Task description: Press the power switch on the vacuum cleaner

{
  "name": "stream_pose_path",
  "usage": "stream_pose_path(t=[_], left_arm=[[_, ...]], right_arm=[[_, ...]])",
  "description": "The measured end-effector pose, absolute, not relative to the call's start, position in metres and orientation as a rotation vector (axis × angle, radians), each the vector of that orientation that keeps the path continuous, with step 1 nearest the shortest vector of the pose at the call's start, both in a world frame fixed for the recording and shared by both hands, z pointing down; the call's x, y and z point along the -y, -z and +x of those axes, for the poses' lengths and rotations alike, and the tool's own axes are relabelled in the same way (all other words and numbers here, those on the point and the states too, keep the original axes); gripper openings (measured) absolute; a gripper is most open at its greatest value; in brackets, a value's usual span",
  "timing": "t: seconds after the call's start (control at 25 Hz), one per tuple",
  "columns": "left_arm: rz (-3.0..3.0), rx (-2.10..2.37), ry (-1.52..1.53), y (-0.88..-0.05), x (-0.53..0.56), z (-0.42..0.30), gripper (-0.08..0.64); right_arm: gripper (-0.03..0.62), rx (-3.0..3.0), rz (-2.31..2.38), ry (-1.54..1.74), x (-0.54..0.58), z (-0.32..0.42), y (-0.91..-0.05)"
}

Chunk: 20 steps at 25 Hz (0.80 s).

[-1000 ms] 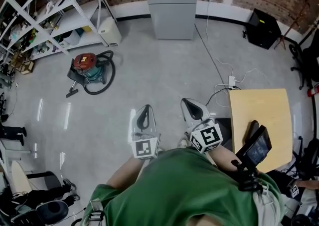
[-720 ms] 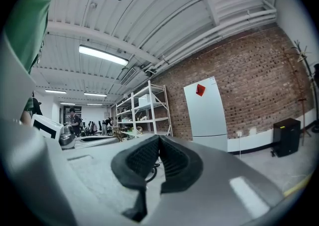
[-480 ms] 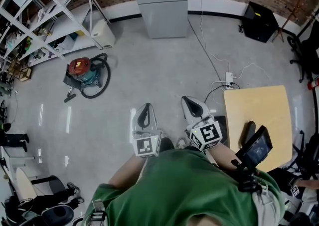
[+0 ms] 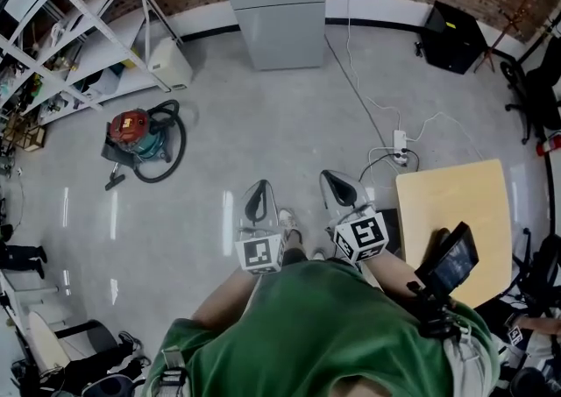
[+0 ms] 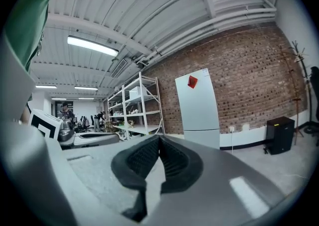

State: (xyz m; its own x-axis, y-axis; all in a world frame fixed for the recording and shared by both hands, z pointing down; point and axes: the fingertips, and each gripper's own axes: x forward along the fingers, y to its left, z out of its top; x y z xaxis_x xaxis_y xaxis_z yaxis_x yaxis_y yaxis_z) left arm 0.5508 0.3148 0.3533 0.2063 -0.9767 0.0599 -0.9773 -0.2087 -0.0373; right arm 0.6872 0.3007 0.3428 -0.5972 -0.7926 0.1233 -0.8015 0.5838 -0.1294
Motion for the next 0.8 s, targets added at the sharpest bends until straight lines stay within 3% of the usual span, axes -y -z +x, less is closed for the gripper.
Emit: stream_pose_path(t=[0.8], left_arm=[[2.403,1.974,-0.091,-0.369,-0.168,0.436,0.008]], right_arm=[[0.003,2.733,1.331,-0.176,-0.145,0.573,-0.334]])
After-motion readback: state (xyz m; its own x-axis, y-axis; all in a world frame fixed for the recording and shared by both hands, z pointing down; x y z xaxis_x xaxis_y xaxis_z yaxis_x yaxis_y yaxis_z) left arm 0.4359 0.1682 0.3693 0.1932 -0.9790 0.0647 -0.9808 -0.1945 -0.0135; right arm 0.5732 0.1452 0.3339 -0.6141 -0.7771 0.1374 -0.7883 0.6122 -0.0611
